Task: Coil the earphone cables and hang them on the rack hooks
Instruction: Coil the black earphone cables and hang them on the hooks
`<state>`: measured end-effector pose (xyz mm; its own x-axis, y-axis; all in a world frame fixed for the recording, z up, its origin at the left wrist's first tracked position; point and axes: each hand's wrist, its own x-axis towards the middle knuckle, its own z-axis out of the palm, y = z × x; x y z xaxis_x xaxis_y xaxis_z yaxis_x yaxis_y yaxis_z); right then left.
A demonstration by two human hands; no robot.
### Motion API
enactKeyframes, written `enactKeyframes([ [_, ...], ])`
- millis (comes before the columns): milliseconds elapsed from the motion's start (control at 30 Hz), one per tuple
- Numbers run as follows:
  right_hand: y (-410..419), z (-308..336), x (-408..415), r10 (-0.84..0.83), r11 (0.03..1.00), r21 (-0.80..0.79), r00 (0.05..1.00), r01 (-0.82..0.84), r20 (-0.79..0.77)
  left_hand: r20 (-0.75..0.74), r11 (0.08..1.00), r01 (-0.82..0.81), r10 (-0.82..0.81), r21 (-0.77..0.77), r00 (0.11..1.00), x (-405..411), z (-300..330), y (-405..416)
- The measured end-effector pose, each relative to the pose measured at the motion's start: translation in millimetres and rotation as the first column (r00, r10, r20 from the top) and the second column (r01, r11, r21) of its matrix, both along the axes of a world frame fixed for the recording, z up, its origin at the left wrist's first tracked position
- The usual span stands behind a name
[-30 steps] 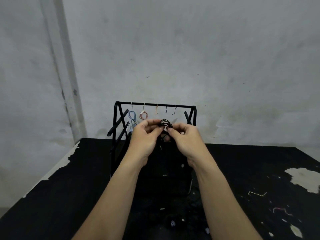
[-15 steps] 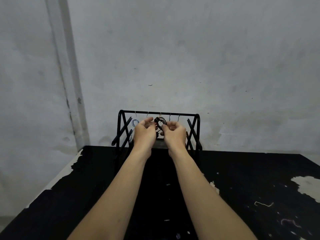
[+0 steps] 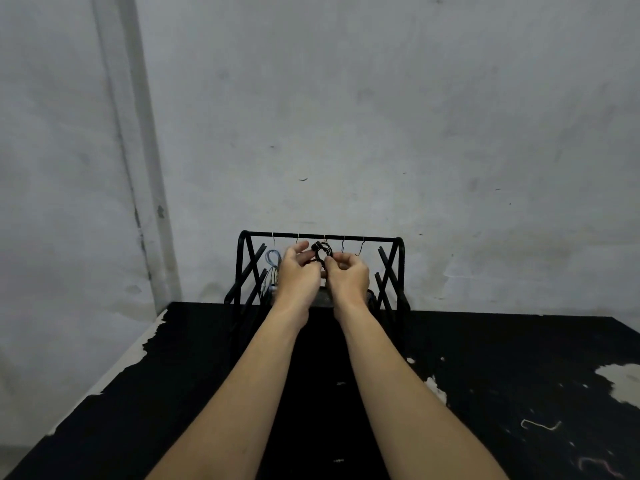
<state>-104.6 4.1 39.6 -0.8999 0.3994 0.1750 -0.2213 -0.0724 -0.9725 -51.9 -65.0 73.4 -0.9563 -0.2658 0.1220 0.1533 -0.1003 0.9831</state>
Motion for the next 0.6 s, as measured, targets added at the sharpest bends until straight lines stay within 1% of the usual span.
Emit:
enactKeyframes([
  [100, 0, -1, -2, 0.005, 0.999, -0.032, 1.000, -0.006, -0.011, -0.006, 1.000, -0.003, 0.003, 0.002, 1.000, -3, -2, 1],
  [200, -2, -5, -5, -0.031, 0.998, -0.061, 0.999, 0.030, -0.026, -0.013, 1.000, -0.003, 0.003, 0.001, 1.000, -8, -4, 0],
  [367, -1, -13, -7, 0.015, 0.993, -0.115, 0.999, -0.019, -0.039, -0.009, 0.999, 0.011, -0.011, -0.047, 1.000, -16, -6, 2],
  [600, 3, -16, -4, 0.034, 0.996, -0.080, 0.996, -0.040, -0.078, -0.012, 0.997, 0.073, -0.074, -0.021, 0.997, -28, 1, 6],
])
